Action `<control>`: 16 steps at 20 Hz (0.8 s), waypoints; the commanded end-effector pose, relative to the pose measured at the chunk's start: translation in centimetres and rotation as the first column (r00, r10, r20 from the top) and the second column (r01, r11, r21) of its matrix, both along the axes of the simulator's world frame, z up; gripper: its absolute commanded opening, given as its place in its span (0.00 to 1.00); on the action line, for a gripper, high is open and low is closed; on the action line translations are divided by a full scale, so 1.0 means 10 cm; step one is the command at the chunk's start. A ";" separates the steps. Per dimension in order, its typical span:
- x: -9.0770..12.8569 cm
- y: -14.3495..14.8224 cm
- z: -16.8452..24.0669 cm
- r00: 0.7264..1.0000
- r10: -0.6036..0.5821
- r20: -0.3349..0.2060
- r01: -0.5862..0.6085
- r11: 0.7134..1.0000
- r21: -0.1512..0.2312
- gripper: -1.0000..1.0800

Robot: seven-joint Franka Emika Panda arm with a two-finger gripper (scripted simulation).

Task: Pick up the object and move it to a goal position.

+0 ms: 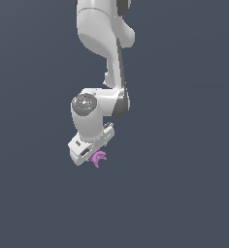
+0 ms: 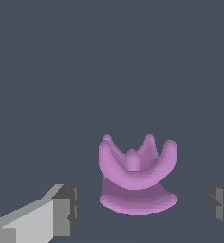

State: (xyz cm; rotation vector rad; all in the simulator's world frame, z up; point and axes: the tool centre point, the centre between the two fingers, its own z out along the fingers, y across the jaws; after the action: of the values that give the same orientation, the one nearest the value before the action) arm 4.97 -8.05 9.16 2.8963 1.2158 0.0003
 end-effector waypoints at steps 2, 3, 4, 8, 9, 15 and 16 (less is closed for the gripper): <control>0.00 -0.01 -0.01 1.000 0.010 0.000 -0.010 1.000 0.000 0.96; 0.00 -0.01 -0.01 1.000 0.006 0.000 -0.006 1.000 0.000 0.96; 0.00 -0.01 -0.01 1.000 0.006 0.000 -0.006 1.000 0.000 0.96; 0.00 -0.01 -0.10 1.000 0.006 0.000 -0.006 1.000 0.000 0.96; 0.00 -0.01 -0.14 1.000 0.007 0.000 -0.007 1.000 0.000 0.96; -0.01 -0.01 -0.45 1.000 0.010 0.000 -0.010 1.000 0.000 0.96; -0.01 -0.01 -0.48 1.000 0.010 0.000 -0.010 1.000 0.000 0.96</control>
State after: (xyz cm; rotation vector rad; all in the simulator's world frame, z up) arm 4.84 -8.14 4.95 2.8915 1.2299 -0.0016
